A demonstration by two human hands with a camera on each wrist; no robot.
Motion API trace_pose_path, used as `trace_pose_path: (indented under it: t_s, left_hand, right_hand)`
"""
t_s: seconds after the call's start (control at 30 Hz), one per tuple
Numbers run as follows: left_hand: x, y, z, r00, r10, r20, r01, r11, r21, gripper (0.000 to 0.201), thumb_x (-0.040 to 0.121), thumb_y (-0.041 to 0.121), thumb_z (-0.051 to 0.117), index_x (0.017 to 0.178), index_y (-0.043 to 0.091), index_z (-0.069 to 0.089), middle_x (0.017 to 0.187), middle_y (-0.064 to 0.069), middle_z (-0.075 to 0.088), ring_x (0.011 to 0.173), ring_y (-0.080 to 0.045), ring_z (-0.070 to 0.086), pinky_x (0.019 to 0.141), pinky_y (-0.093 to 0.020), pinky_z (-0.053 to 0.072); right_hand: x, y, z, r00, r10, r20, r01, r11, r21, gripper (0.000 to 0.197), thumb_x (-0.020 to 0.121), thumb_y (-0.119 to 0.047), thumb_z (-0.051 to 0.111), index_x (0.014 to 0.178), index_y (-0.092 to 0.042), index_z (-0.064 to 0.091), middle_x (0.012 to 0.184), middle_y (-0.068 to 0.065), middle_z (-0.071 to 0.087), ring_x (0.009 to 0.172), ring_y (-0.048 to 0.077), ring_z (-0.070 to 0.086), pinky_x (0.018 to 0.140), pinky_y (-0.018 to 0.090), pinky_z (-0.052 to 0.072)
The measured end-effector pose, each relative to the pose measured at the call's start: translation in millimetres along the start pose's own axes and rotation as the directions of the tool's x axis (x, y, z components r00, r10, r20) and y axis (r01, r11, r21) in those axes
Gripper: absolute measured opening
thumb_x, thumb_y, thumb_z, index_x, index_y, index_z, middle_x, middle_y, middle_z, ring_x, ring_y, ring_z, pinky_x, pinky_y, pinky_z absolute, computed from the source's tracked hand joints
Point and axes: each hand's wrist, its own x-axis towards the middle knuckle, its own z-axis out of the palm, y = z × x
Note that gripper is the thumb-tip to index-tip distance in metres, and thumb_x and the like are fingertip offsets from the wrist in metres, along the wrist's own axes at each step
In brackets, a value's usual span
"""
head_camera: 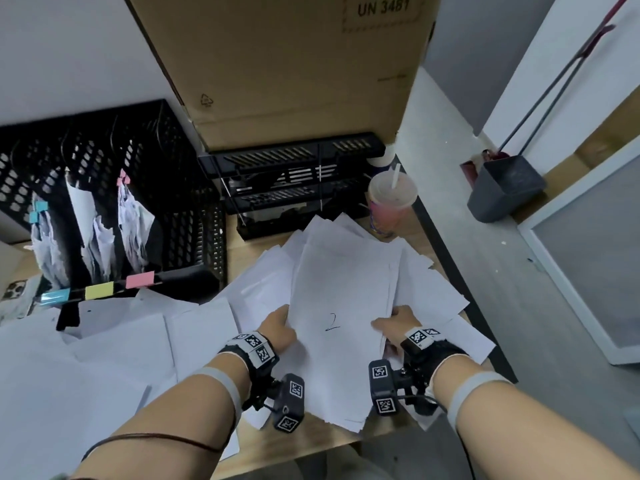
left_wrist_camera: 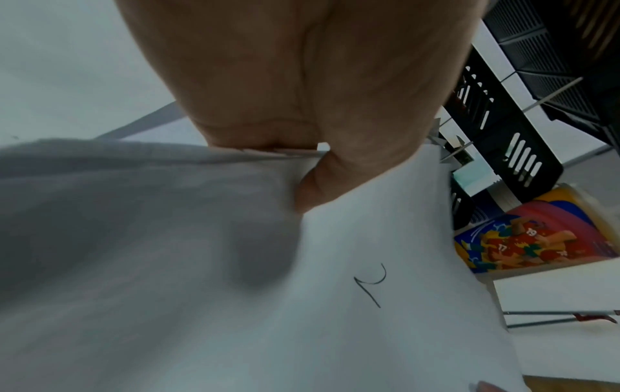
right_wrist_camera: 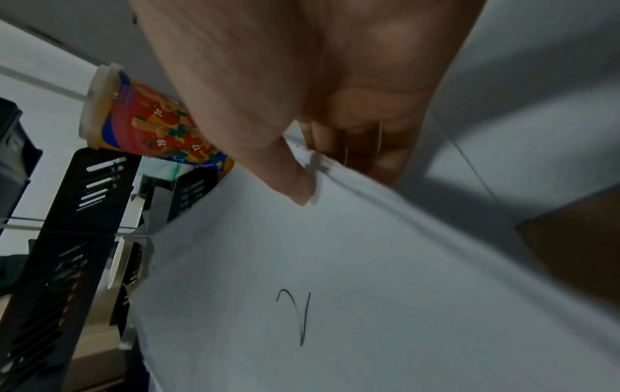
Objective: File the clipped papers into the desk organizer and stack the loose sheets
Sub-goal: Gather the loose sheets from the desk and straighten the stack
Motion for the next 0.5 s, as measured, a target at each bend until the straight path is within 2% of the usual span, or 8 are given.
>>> trace_pose_path:
  t_s: [0.03,0.17,0.23,0.33,0.37,0.43,0.5]
  left_hand:
    - [2,0,0,1.0,-0.01,-0.009,0.01,1.0,0.011,0.038,0.086,0.0,0.055,0.124,0.007,0.059,0.122,-0.013,0.066,0.115,-0.03,0.059,0.094,-0.031,0.046]
    - [4,2,0,0.999,-0.014,-0.038,0.017,0.996,0.085,0.026,0.09,0.011,0.058,0.116,0.008,0.059,0.117,-0.012,0.066,0.11,-0.029,0.06,0.086,-0.027,0.042]
    - [3,4,0,0.998,0.015,-0.056,-0.009,0.996,0.093,0.029,0.088,0.014,0.063,0.116,0.01,0.06,0.112,-0.01,0.069,0.103,-0.027,0.063,0.084,-0.027,0.045]
    - [2,7,1,0.996,0.037,-0.079,-0.036,0.999,0.007,0.038,0.087,0.014,0.065,0.124,0.017,0.06,0.114,-0.005,0.071,0.106,-0.026,0.065,0.093,-0.032,0.051]
    - [3,8,0,0.996,0.039,-0.082,-0.04,0.999,-0.005,0.042,0.087,0.017,0.066,0.128,0.019,0.057,0.117,-0.004,0.069,0.11,-0.026,0.064,0.095,-0.032,0.05]
    - [5,10,-1,0.997,0.02,-0.08,-0.02,1.0,0.002,0.055,0.086,0.025,0.071,0.136,0.018,0.049,0.123,-0.005,0.066,0.114,-0.027,0.062,0.095,-0.031,0.047]
    - [9,13,-1,0.998,-0.035,-0.061,0.036,0.999,0.012,0.063,0.083,0.028,0.075,0.138,0.017,0.047,0.118,-0.011,0.069,0.107,-0.03,0.066,0.093,-0.034,0.051]
  right_hand:
    - [-1,1,-1,0.999,0.007,0.035,-0.006,1.0,-0.029,0.037,0.076,-0.02,0.066,0.109,-0.006,0.055,0.099,0.01,0.066,0.086,0.027,0.064,0.078,0.033,0.054]
    - [-7,4,-1,0.99,0.022,0.142,-0.02,1.0,-0.021,0.02,0.078,-0.012,0.059,0.095,-0.002,0.064,0.087,0.014,0.068,0.081,0.029,0.063,0.073,0.03,0.051]
    - [-8,5,0,0.989,-0.009,0.147,0.019,0.998,-0.068,0.022,0.082,-0.012,0.058,0.099,-0.001,0.067,0.096,0.013,0.07,0.087,0.027,0.062,0.077,0.029,0.049]
    - [-12,5,2,0.99,-0.043,0.131,0.049,0.998,-0.046,0.029,0.086,-0.011,0.058,0.113,-0.002,0.064,0.113,0.014,0.069,0.097,0.028,0.064,0.083,0.029,0.051]
    - [-12,6,3,0.993,-0.035,0.114,0.038,0.999,-0.023,0.032,0.086,-0.012,0.058,0.116,-0.004,0.063,0.116,0.014,0.067,0.101,0.03,0.065,0.086,0.033,0.054]
    - [-14,9,-1,0.996,-0.048,0.069,0.048,0.999,0.002,0.03,0.085,-0.013,0.056,0.114,-0.008,0.064,0.113,0.012,0.069,0.101,0.03,0.065,0.089,0.035,0.054]
    - [-14,17,-6,0.999,-0.041,-0.008,0.041,0.999,0.013,0.025,0.085,-0.014,0.052,0.106,-0.01,0.064,0.106,0.008,0.069,0.093,0.028,0.064,0.084,0.031,0.052]
